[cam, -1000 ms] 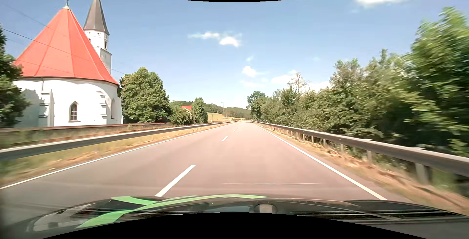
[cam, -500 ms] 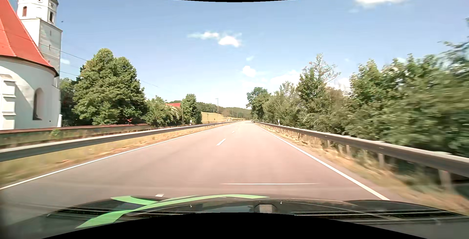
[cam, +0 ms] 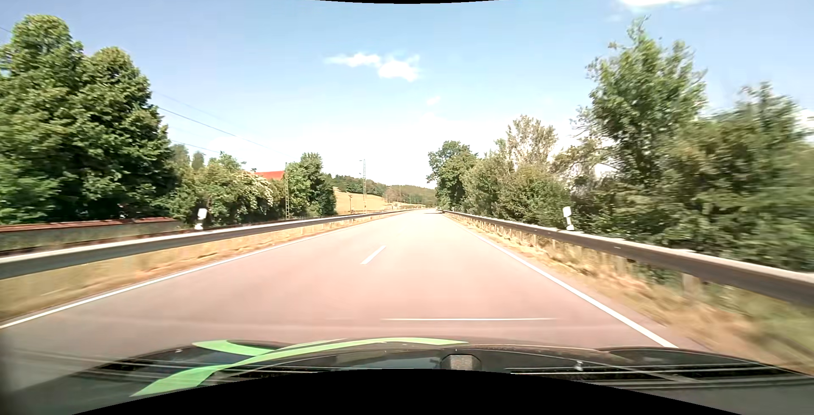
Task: Follow the waypoints while adhering to traffic rules and regulations
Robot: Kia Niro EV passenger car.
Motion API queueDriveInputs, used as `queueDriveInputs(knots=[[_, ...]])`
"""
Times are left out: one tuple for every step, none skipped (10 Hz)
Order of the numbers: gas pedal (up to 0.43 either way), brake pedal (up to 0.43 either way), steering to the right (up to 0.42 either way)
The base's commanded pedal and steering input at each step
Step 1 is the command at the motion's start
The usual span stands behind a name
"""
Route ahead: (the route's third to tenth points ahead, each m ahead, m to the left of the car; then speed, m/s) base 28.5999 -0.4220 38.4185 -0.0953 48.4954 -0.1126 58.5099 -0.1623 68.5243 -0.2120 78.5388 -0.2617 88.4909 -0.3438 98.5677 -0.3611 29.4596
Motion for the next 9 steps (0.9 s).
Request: queueDriveInputs(knots=[[0.35, 0.0, -0.003], [0.358, 0.0, -0.003], [0.358, 0.0, -0.003], [0.358, 0.0, -0.003], [0.37, 0.0, -0.003], [0.37, 0.0, -0.003], [0.37, 0.0, -0.003], [0.37, 0.0, -0.003], [0.37, 0.0, -0.003]])
